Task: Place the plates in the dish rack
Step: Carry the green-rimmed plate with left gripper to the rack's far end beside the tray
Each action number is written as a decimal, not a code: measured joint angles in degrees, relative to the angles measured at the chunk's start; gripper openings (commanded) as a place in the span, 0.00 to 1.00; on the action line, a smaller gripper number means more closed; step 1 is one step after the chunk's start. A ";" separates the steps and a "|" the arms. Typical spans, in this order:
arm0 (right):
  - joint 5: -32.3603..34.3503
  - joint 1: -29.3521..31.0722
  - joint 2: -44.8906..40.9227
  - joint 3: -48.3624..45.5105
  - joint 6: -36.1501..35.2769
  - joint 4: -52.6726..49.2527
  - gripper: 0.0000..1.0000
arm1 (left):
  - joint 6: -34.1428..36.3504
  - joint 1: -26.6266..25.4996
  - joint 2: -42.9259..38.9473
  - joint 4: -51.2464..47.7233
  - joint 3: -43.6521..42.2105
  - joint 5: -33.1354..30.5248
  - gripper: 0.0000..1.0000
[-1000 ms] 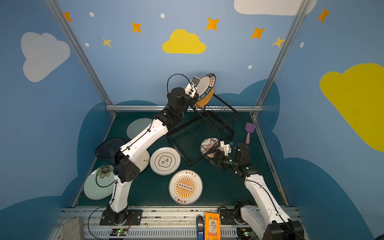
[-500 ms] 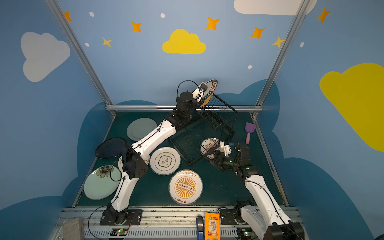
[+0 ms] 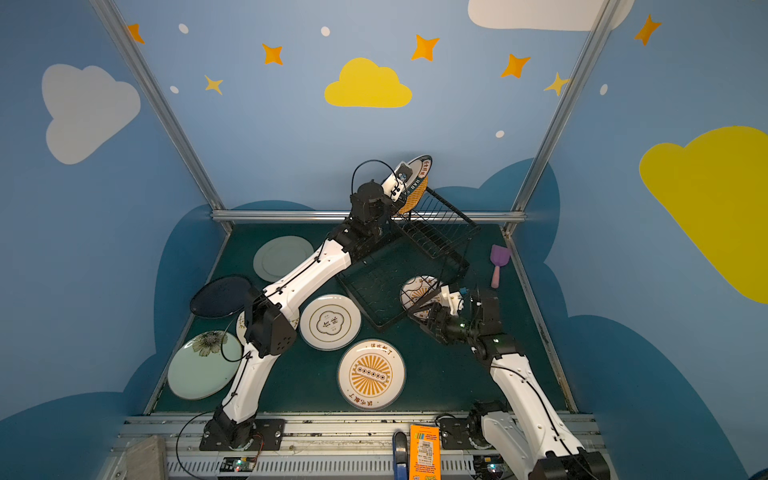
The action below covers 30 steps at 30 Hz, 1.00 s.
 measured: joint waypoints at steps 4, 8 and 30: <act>0.92 0.00 -1.68 -1.46 0.00 0.81 0.88 | -0.55 0.00 1.27 0.09 0.31 0.00 0.04; 2.14 0.00 -3.54 -2.99 -0.04 1.84 0.88 | -0.85 -0.02 2.58 -0.09 0.31 0.04 0.04; 3.76 0.00 -4.52 -3.30 -1.40 2.47 0.88 | -1.70 0.00 3.19 -0.35 0.74 0.94 0.04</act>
